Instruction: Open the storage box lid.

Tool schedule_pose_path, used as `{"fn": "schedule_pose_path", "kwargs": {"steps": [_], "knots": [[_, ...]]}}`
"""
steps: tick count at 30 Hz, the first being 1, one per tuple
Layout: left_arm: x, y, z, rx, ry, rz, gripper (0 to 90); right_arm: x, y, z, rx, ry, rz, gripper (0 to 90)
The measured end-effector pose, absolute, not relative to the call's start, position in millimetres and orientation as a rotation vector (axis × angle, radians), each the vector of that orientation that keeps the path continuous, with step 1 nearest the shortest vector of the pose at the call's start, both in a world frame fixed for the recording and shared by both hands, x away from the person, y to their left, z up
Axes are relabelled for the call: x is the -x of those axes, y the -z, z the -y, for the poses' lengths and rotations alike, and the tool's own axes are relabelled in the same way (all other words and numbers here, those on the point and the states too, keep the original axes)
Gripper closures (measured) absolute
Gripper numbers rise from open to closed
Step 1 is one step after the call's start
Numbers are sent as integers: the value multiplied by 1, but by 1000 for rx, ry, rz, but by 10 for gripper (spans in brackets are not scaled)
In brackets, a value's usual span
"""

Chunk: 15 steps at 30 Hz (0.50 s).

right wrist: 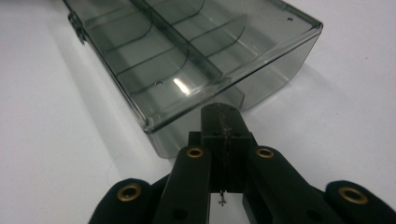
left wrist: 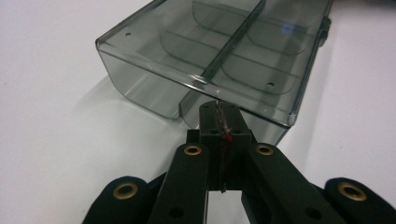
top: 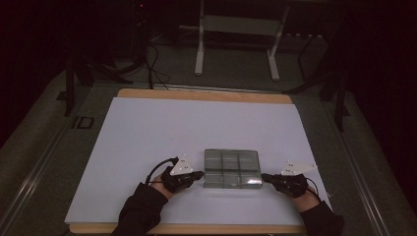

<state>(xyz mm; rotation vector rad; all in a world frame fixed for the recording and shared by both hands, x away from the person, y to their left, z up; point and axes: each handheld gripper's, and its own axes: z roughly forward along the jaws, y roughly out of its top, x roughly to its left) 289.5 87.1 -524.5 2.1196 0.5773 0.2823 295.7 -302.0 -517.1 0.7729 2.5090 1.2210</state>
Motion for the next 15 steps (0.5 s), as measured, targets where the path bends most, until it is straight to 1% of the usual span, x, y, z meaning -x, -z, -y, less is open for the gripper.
{"fn": "schedule_pose_path", "kwargs": {"steps": [10, 11, 12, 15], "knots": [[-290, 521, -85, -2115, -285, -567, 900, -298, 513, 301, -780, -1243, -2503, 899], [-292, 521, -86, -2101, -301, -585, 848, -299, 512, 300, -793, -1249, -2490, 859], [-293, 521, -87, -2095, -303, -593, 817, -300, 512, 301, -794, -1248, -2484, 835], [-296, 520, -87, -2082, -311, -610, 749, -303, 511, 301, -810, -1249, -2468, 770]]}}
